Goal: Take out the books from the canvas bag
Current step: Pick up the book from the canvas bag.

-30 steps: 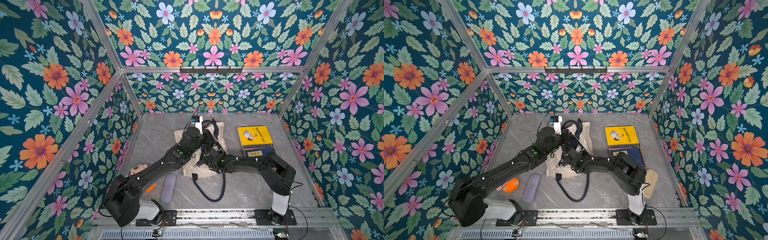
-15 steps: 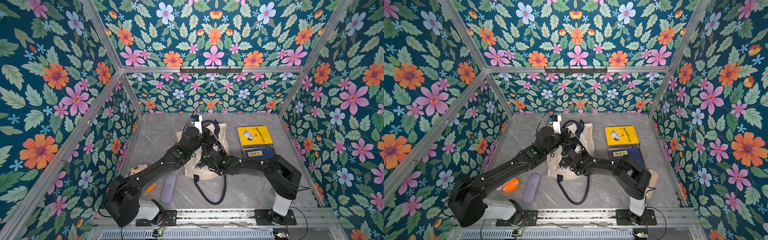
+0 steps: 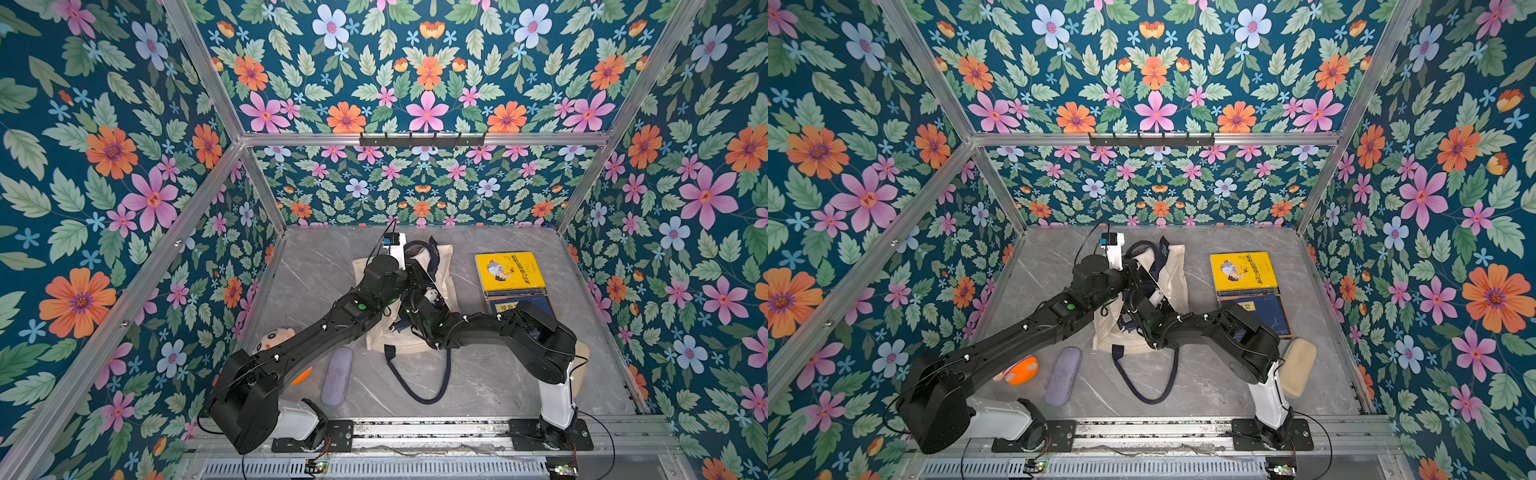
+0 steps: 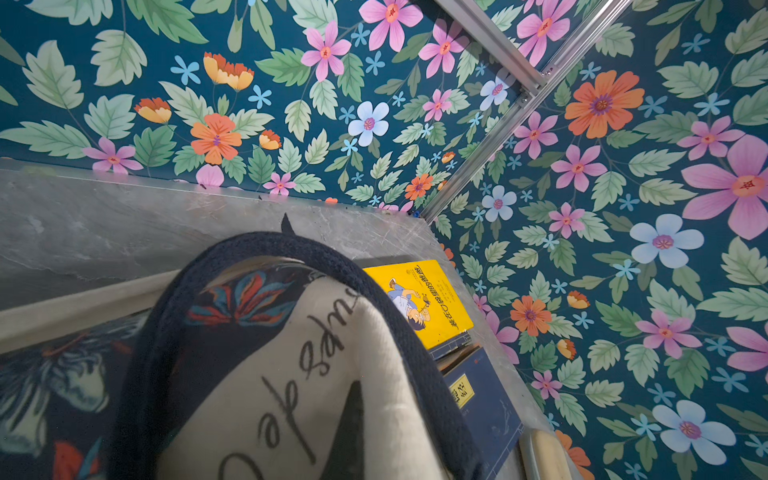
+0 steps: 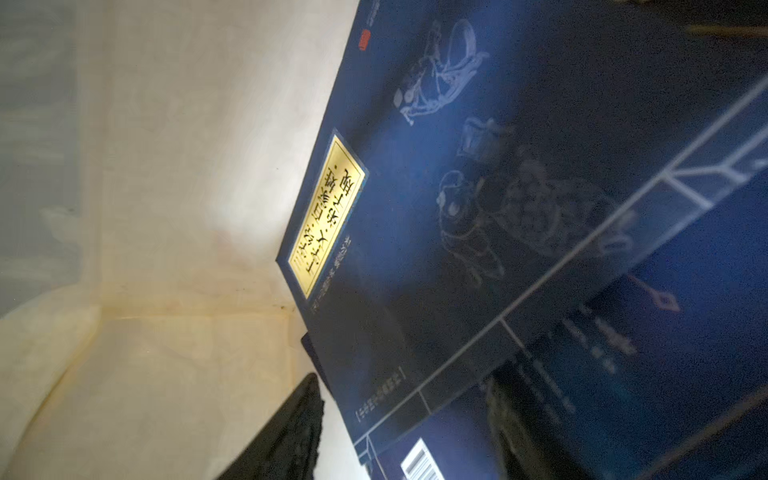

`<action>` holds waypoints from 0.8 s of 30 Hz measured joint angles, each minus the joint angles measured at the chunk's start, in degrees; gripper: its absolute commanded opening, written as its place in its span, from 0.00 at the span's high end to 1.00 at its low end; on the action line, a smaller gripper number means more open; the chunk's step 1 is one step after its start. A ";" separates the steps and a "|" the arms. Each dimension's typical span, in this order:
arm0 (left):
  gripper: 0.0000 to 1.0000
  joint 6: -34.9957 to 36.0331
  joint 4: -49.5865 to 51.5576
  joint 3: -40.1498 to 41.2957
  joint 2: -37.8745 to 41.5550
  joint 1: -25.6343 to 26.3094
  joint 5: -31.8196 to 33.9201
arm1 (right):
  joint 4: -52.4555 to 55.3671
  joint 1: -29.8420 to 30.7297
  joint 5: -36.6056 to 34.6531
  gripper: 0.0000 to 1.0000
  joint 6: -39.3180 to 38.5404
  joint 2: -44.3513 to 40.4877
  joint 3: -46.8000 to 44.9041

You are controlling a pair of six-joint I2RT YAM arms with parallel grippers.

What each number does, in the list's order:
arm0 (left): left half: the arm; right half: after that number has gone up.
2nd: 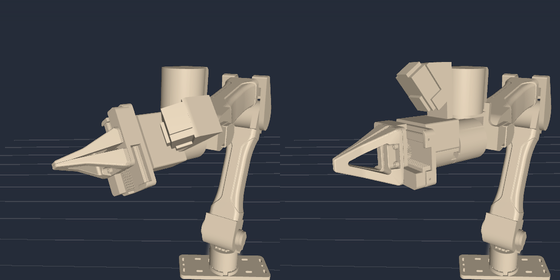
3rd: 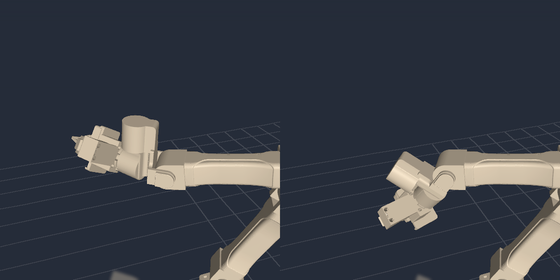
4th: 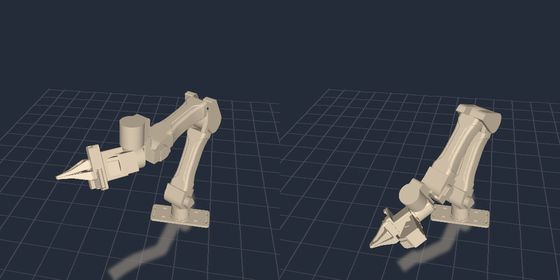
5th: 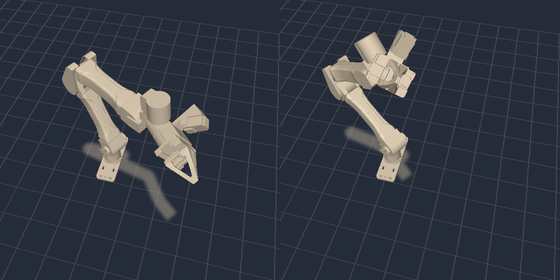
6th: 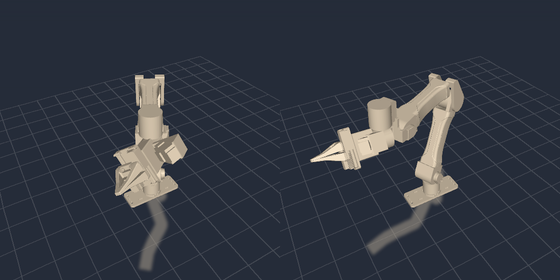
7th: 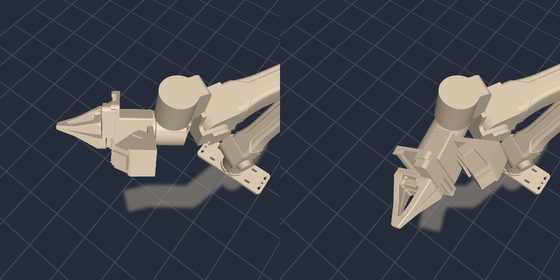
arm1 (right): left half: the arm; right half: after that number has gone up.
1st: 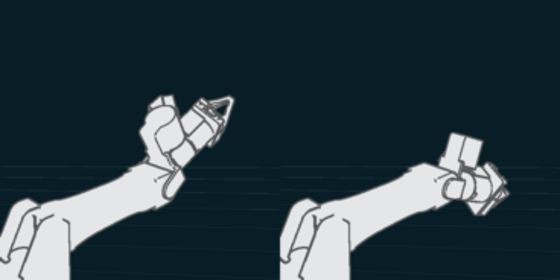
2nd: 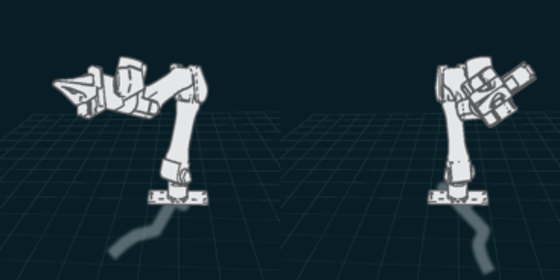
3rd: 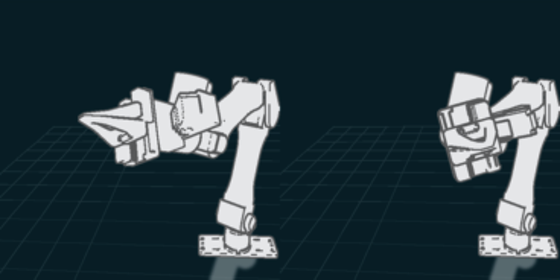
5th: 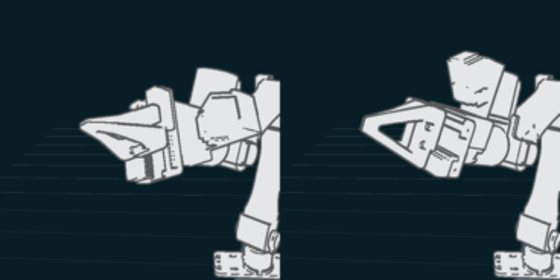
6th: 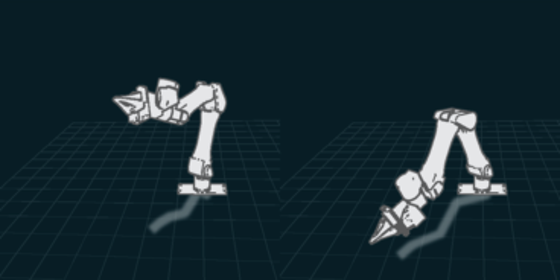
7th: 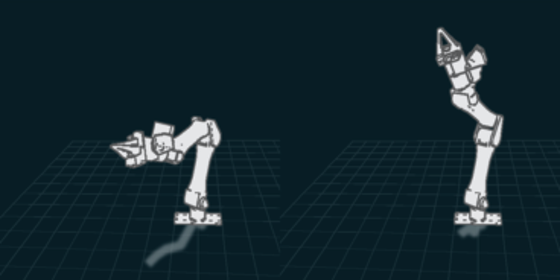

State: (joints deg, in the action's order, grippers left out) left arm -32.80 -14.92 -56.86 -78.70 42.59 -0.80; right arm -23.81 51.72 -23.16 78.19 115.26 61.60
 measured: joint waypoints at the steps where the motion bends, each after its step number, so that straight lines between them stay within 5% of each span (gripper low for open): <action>1: 1.00 0.00 0.00 0.02 -0.13 0.00 -0.04 | -3.15 -0.04 -0.83 0.46 -0.04 0.90 -0.70; 14: 1.00 -0.02 0.07 0.04 -0.96 -0.04 -0.15 | -17.33 -5.44 1.57 0.48 -3.74 6.58 0.61; 24: 1.00 -0.24 -0.46 -0.17 -1.22 0.00 -0.20 | -14.51 -7.13 7.63 0.49 -9.81 4.20 1.11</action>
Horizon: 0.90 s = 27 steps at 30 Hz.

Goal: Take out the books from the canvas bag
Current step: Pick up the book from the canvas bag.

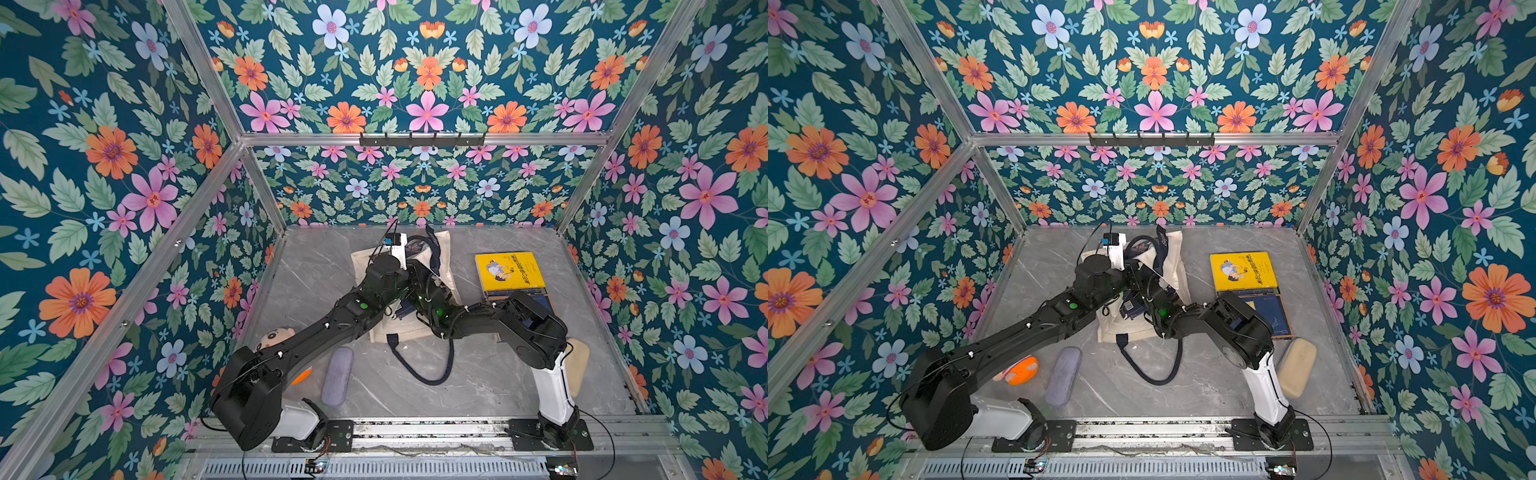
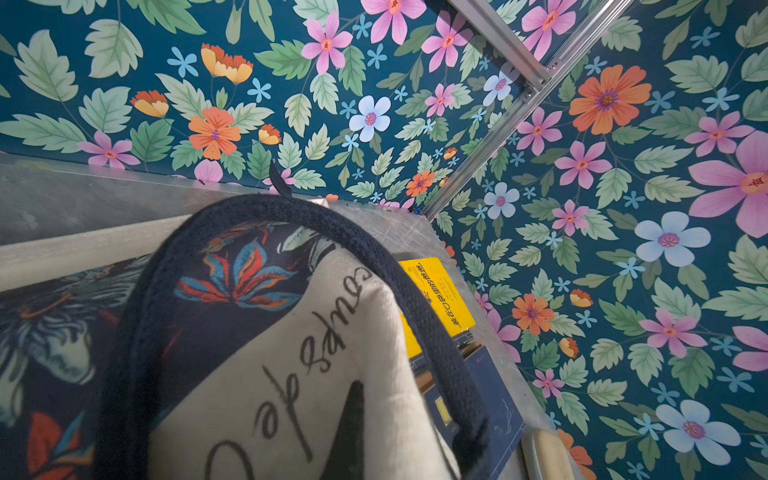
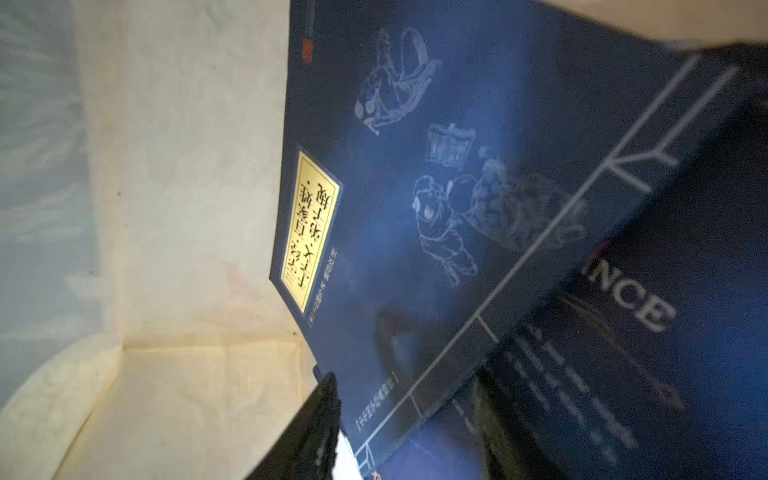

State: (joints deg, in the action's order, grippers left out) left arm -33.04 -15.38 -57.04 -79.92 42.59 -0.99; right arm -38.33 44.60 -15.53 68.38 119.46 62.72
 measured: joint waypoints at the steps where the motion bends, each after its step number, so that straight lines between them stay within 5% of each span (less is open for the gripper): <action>1: 1.00 0.00 0.00 0.00 -0.09 0.00 0.00 | -0.42 -0.15 0.46 0.49 -0.02 0.00 -0.22; 19: 1.00 -1.05 -1.77 -0.24 -0.68 0.20 -2.43 | 1.07 0.31 -0.09 0.47 0.52 -6.71 -3.78; 27: 1.00 -1.07 -1.68 -0.31 -0.61 0.17 -1.18 | 11.28 8.28 -0.79 0.41 2.19 -15.15 -7.13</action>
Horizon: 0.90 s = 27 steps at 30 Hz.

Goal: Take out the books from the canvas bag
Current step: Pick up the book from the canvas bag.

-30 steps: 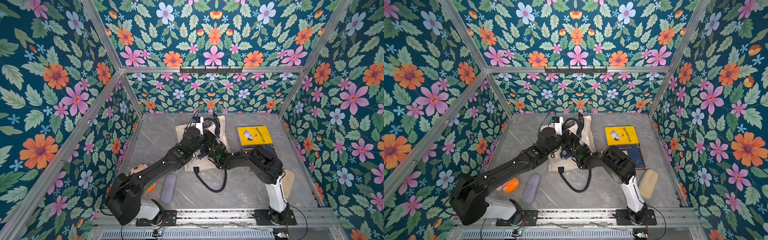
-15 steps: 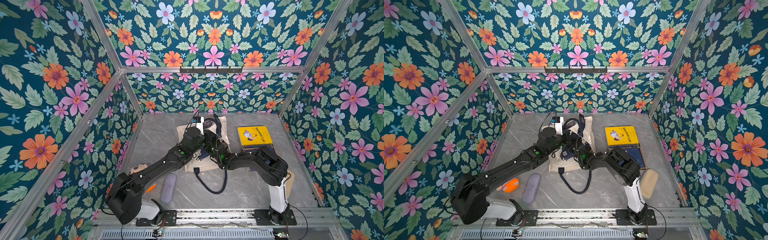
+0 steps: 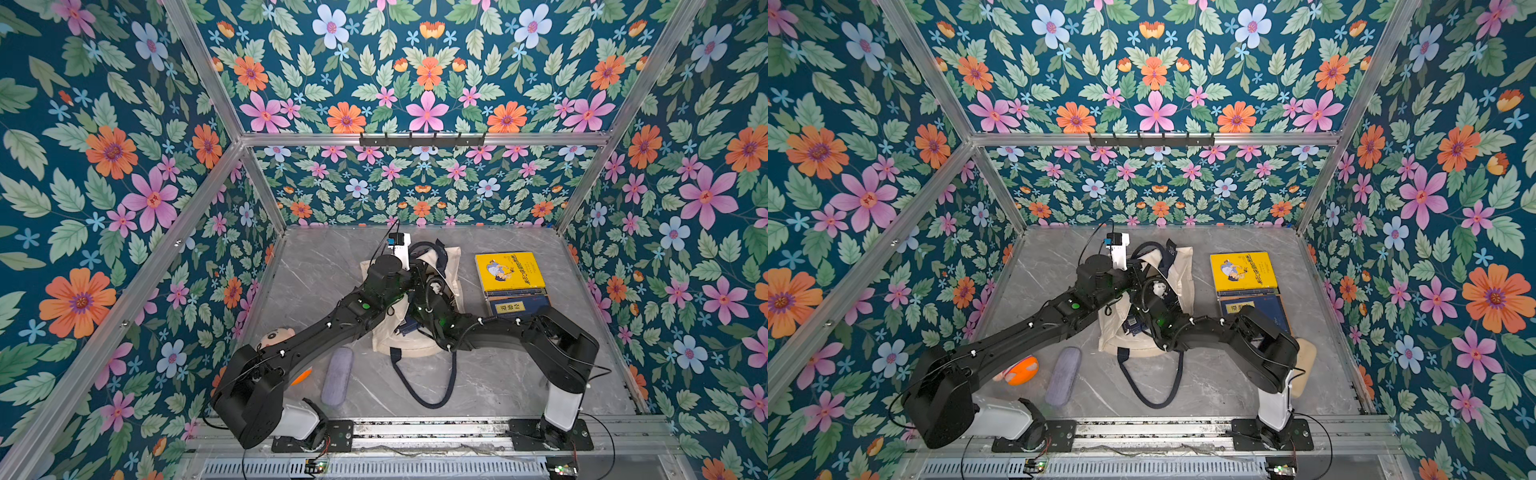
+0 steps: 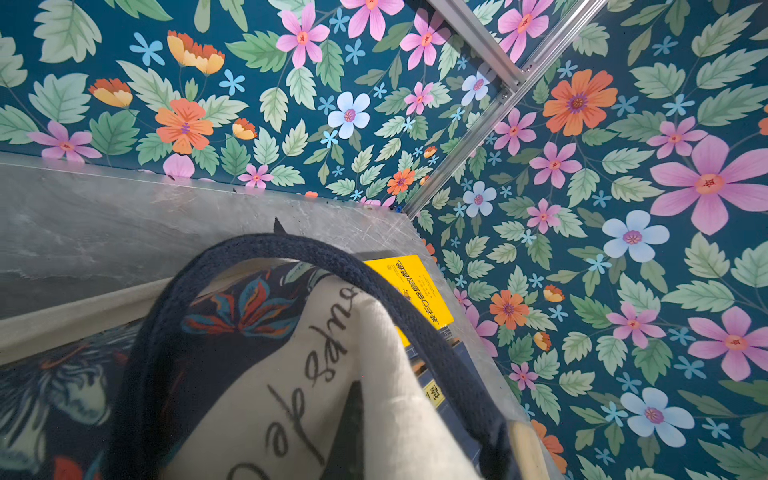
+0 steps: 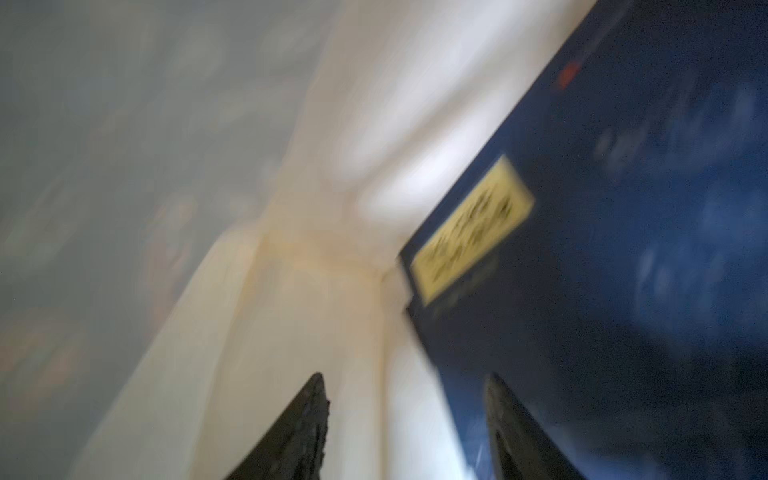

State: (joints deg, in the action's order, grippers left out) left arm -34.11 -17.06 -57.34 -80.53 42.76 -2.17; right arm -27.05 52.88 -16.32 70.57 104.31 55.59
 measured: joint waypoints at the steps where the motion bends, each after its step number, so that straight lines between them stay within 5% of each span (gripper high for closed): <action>1: 1.00 0.02 -0.02 -0.04 0.00 0.00 0.24 | 0.66 0.72 -0.20 0.41 0.57 -0.92 -1.49; 10: 1.00 0.02 0.39 -0.24 -0.04 -0.02 1.22 | 4.07 1.36 -0.20 0.47 4.94 -2.05 -9.09; 27: 1.00 0.02 0.39 -0.33 -0.61 -0.07 1.86 | -5.40 4.28 3.85 0.52 7.21 5.38 -5.70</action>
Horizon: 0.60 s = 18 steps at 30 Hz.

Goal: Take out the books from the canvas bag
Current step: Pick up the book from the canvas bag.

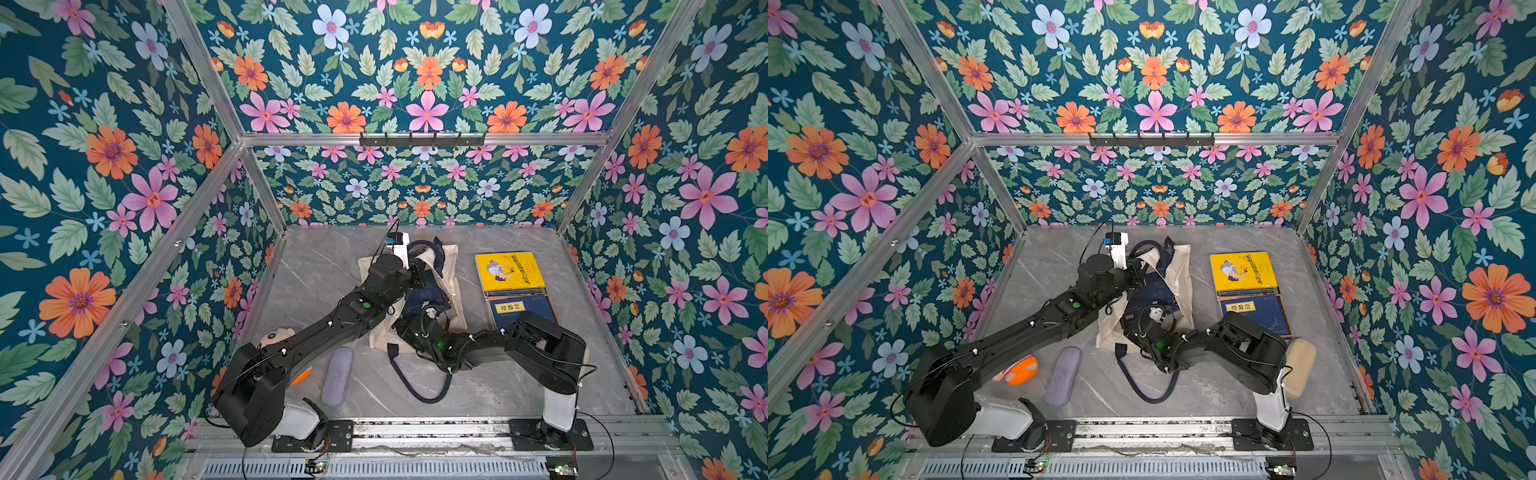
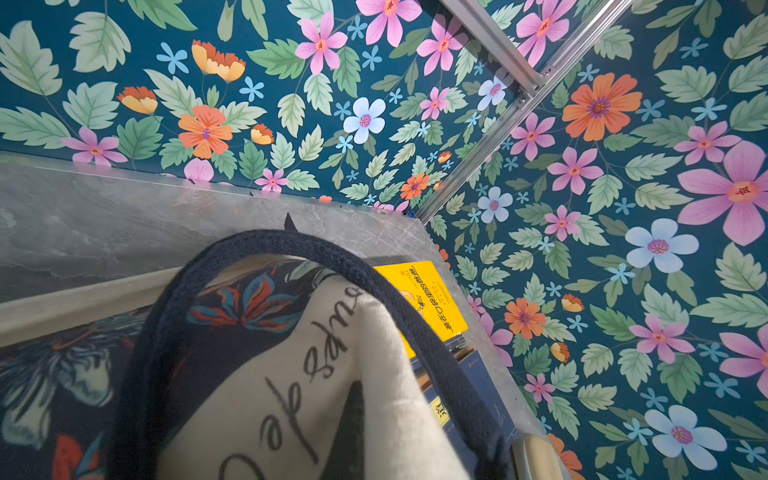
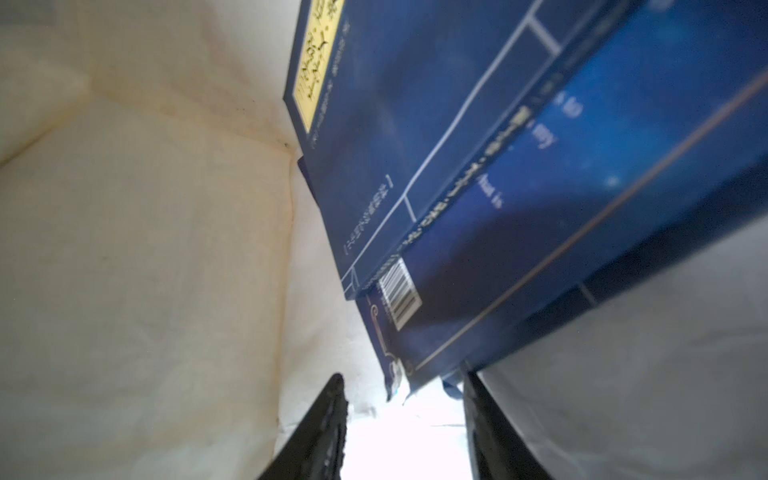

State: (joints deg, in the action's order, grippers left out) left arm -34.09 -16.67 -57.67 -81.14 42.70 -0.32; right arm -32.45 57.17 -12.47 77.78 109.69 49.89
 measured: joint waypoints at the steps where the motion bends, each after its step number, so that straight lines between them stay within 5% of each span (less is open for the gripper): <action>1: 1.00 0.00 0.00 0.00 0.00 0.00 0.02 | 0.09 0.20 0.17 0.52 0.04 0.39 0.90; 18: 1.00 -0.17 0.02 -0.02 -0.31 0.00 0.00 | -2.99 1.57 -4.17 0.55 5.18 7.17 5.31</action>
State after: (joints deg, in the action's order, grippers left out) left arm -34.26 -16.64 -57.69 -81.45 42.70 -0.32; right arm -35.44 58.74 -16.64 82.96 116.86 55.20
